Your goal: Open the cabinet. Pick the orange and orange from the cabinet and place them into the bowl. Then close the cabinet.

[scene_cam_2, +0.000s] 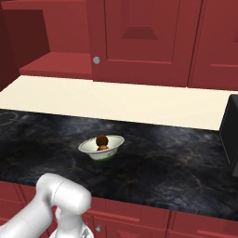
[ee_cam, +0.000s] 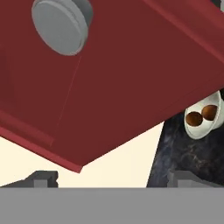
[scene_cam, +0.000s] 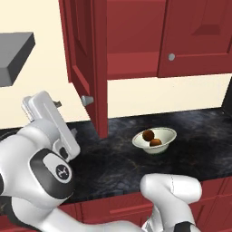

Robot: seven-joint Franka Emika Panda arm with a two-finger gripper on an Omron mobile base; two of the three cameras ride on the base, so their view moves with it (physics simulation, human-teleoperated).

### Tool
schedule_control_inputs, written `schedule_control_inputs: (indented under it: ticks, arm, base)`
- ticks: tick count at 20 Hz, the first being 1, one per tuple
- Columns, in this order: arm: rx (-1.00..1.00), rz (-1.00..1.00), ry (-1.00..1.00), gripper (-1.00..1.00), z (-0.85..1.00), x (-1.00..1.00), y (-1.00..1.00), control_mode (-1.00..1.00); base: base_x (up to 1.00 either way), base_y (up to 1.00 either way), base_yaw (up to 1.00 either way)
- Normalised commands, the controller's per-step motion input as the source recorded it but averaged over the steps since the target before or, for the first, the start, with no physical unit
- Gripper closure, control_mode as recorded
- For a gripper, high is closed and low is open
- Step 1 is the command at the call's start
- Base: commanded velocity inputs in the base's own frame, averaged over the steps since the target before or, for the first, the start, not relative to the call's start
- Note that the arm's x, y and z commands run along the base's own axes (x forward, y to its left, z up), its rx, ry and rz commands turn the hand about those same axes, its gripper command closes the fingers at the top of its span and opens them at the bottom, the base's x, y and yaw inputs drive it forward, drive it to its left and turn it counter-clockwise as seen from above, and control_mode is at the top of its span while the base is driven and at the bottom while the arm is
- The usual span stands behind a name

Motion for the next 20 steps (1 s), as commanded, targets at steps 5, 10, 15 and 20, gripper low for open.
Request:
schedule_control_inputs:
  ticks: [5, 10, 15, 20]
  arm:
    - [0.00, -0.05, -0.07, -1.00, 0.01, 0.46, 0.00, -1.00]
    - [0.00, -0.06, -0.06, -1.00, 0.07, 0.40, 0.00, -1.00]
    - [0.00, -0.09, -0.04, -1.00, 0.17, 0.10, 0.00, -1.00]
    - [0.00, -0.10, 0.00, -1.00, 0.21, -0.01, -0.08, -1.00]
  base:
    - [0.00, 0.00, 0.00]
    - [0.00, 0.00, 0.00]
    - [0.00, 0.00, 0.00]
    - [0.00, 0.00, 0.00]
